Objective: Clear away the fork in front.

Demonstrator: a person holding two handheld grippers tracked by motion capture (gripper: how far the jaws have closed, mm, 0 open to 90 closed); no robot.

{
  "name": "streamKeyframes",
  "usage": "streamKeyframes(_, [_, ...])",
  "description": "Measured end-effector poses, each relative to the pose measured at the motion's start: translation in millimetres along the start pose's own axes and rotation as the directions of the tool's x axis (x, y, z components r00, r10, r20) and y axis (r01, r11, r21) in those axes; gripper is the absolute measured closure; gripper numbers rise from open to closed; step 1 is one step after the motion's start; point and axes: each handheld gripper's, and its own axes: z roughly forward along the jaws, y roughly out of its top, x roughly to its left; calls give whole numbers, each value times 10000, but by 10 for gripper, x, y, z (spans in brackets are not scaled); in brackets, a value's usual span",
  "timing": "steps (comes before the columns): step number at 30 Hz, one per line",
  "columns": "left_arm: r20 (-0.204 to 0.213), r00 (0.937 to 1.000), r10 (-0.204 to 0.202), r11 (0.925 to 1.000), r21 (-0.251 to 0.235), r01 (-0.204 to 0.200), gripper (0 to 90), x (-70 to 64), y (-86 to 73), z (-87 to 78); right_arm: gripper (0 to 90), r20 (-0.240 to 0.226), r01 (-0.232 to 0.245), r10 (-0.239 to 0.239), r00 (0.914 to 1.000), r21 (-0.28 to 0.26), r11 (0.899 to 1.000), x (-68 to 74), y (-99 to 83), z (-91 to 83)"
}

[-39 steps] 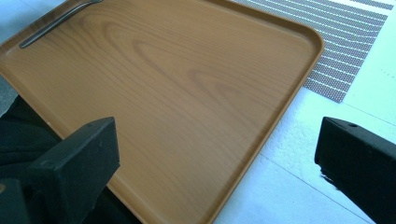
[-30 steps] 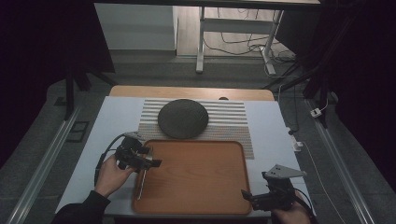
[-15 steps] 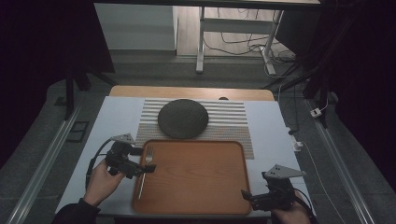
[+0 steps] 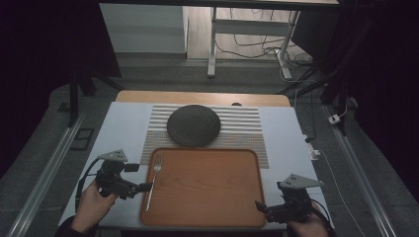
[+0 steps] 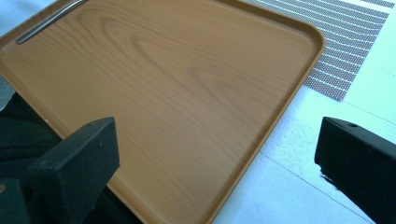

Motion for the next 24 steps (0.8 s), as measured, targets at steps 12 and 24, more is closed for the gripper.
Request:
streamKeyframes(12, [-286,9991,-309,9989,-357,299,0,6,-256,-248,0,22,-57,57,10000,-4,10000,-8,0,-3])
streamKeyframes(24, [-677,9955,-657,9978,-144,648,0,38,-495,-380,0,-109,-222,222,9997,-41,9997,-23,1,-3])
